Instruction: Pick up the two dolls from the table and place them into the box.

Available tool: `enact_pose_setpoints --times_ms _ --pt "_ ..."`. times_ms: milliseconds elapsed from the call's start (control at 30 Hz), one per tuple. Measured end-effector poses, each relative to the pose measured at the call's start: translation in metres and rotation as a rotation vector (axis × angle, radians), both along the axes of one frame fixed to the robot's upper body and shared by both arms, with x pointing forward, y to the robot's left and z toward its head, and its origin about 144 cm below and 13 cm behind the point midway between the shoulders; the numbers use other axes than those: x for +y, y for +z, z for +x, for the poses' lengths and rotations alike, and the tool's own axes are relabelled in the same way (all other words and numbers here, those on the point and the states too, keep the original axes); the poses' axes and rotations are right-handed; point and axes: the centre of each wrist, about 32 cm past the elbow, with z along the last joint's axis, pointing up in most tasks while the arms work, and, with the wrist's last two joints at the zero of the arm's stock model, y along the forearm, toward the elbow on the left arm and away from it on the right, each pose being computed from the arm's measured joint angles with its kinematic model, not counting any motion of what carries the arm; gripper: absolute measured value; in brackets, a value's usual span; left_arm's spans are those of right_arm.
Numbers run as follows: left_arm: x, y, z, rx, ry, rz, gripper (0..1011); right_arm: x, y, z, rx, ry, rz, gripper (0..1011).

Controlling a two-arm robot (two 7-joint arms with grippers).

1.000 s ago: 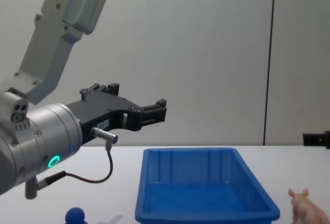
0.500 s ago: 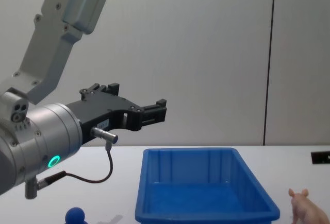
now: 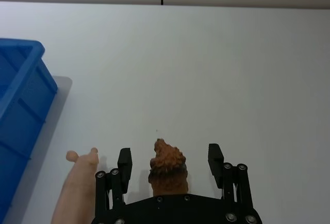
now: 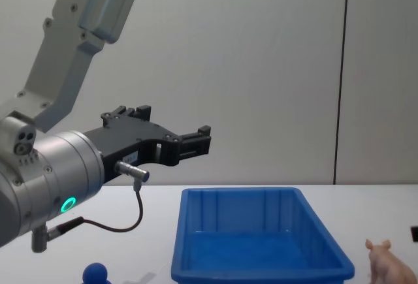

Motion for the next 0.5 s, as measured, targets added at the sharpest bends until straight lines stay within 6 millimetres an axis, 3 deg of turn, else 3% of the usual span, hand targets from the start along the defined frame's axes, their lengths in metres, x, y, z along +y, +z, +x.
enact_pose_setpoints --times_ms 500 --pt "0.0 0.0 0.0 0.0 0.0 0.0 1001 -0.007 -0.015 -0.004 0.053 0.005 0.014 535"
